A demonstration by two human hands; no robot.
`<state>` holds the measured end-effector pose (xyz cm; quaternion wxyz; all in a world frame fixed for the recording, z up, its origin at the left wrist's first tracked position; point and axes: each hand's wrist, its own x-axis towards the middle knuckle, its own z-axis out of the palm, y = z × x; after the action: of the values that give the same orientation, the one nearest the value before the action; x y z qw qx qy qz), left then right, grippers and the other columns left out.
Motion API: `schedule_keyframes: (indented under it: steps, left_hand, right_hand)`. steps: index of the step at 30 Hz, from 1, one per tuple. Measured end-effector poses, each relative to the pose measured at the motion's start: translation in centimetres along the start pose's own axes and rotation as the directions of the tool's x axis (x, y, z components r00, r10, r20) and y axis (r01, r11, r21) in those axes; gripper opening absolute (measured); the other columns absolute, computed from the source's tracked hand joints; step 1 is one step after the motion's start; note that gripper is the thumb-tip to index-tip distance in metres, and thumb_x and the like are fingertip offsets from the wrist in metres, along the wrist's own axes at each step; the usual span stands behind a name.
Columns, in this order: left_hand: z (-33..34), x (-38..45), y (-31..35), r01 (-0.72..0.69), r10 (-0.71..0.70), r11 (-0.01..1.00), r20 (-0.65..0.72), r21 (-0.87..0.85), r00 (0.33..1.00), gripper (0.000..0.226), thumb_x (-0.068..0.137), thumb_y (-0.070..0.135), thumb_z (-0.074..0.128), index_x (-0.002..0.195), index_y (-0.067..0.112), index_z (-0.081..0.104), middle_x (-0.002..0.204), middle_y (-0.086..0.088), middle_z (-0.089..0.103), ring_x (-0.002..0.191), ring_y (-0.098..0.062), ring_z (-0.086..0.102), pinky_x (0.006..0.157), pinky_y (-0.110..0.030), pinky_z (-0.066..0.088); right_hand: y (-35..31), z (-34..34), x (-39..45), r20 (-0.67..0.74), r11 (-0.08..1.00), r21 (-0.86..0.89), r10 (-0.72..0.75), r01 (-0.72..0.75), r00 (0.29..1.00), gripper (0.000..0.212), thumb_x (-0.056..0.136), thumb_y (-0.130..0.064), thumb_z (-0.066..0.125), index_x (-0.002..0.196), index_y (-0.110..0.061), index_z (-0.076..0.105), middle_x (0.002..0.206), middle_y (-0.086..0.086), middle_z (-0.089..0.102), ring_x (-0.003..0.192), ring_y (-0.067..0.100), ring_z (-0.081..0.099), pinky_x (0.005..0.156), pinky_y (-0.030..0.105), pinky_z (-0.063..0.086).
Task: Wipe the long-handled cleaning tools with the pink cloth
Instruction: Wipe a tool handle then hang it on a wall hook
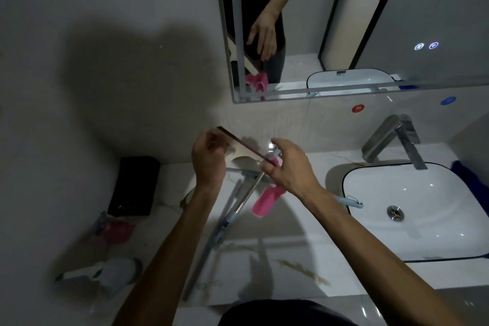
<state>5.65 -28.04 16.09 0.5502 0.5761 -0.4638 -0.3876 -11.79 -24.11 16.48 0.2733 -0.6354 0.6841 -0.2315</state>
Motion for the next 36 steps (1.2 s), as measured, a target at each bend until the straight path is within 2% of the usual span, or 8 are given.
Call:
schedule_keyframes:
  steps: [4, 9, 15, 23, 26, 30, 33, 36]
  left_hand:
    - [0.3, -0.9, 0.3, -0.026, 0.031, 0.999, 0.147, -0.034, 0.989, 0.031, 0.089, 0.001, 0.063, 0.076, 0.028, 0.064, 0.074, -0.001, 0.068, 0.071, -0.02, 0.067, 0.068, -0.041, 0.056]
    - [-0.4, -1.1, 0.4, -0.089, 0.07, 0.99, 0.166, 0.113, 0.984, 0.01, 0.092, 0.011, 0.065, 0.085, 0.016, 0.061, 0.08, -0.005, 0.067, 0.076, -0.023, 0.069, 0.064, -0.035, 0.056]
    - [-3.1, 0.2, -1.4, 0.041, -0.105, 0.969, 0.257, 0.242, 0.961, 0.019, 0.094, 0.014, 0.06, 0.078, 0.012, 0.069, 0.066, -0.005, 0.07, 0.056, -0.025, 0.069, 0.057, -0.034, 0.056]
    - [-6.1, 0.0, -4.0, 0.143, -0.315, 0.879, 0.328, 0.456, 0.89, 0.029, 0.096, 0.045, 0.057, 0.102, 0.017, 0.061, 0.09, -0.002, 0.07, 0.091, -0.018, 0.065, 0.074, -0.031, 0.045]
    - [-7.1, 0.3, -3.5, 0.192, -0.215, 0.974, 0.21, 0.124, 0.954, 0.033, 0.098, 0.021, 0.061, 0.13, 0.016, 0.055, 0.104, 0.019, 0.068, 0.113, -0.011, 0.064, 0.094, -0.027, 0.047]
    - [-8.4, 0.4, -1.5, 0.128, -0.104, 0.979, 0.153, -0.156, 0.983, 0.021, 0.097, 0.011, 0.058, 0.101, 0.029, 0.067, 0.105, 0.002, 0.073, 0.101, -0.018, 0.071, 0.092, -0.038, 0.055]
    - [-9.1, -0.6, -1.0, 0.007, -0.014, 0.998, 0.095, 0.07, 0.995, 0.02, 0.088, 0.013, 0.069, 0.079, 0.031, 0.065, 0.08, 0.01, 0.069, 0.079, 0.003, 0.066, 0.072, -0.017, 0.052]
    - [-9.2, -2.0, -1.3, -0.147, 0.114, 0.929, 0.115, 0.339, 0.987, 0.01, 0.087, 0.012, 0.072, 0.084, 0.017, 0.063, 0.068, 0.017, 0.061, 0.067, 0.01, 0.061, 0.061, -0.01, 0.04]
  right_hand:
    - [-2.1, 1.1, 0.5, -0.103, 0.963, 0.049, -0.259, 0.265, 0.96, 0.027, 0.09, -0.016, 0.065, 0.116, -0.014, 0.069, 0.093, 0.007, 0.075, 0.083, 0.028, 0.068, 0.076, 0.04, 0.055]
    - [-2.2, 2.3, 0.9, -0.265, 0.971, -0.041, -0.237, 0.235, 0.935, 0.014, 0.083, -0.002, 0.063, 0.077, -0.014, 0.067, 0.055, -0.005, 0.054, 0.048, 0.017, 0.048, 0.051, 0.03, 0.037]
    - [-2.6, 3.5, 0.8, -0.34, 0.912, 0.411, 0.152, 0.001, 0.928, 0.013, 0.089, -0.013, 0.065, 0.078, -0.008, 0.068, 0.063, 0.006, 0.062, 0.058, 0.016, 0.056, 0.056, 0.032, 0.047]
    - [-3.9, 5.7, 0.9, -0.161, 0.698, 0.698, 0.368, -0.158, 0.916, 0.022, 0.073, -0.036, 0.065, 0.075, -0.014, 0.069, 0.089, 0.028, 0.069, 0.085, 0.047, 0.068, 0.07, 0.063, 0.056]
    - [-5.1, 6.1, 0.6, -0.065, 0.676, 0.704, 0.366, -0.217, 0.928, 0.018, 0.083, -0.025, 0.067, 0.078, -0.008, 0.07, 0.089, 0.026, 0.072, 0.083, 0.042, 0.072, 0.072, 0.059, 0.059]
    - [-5.6, 7.2, 0.5, 0.111, 0.625, 0.7, 0.384, -0.347, 0.917, 0.02, 0.09, -0.004, 0.068, 0.105, 0.009, 0.067, 0.082, 0.015, 0.07, 0.069, 0.025, 0.065, 0.063, 0.033, 0.053]
    - [-6.4, 8.0, 0.0, 0.025, 0.791, 0.503, 0.39, -0.349, 0.921, 0.071, 0.084, -0.016, 0.077, 0.143, 0.0, 0.042, 0.131, 0.016, 0.059, 0.118, 0.029, 0.058, 0.1, 0.044, 0.05]
    - [-8.5, 7.4, -1.7, -0.131, 0.878, 0.478, 0.099, -0.025, 0.986, 0.063, 0.086, -0.016, 0.072, 0.145, -0.015, 0.048, 0.141, 0.004, 0.056, 0.129, 0.017, 0.053, 0.11, 0.044, 0.046]
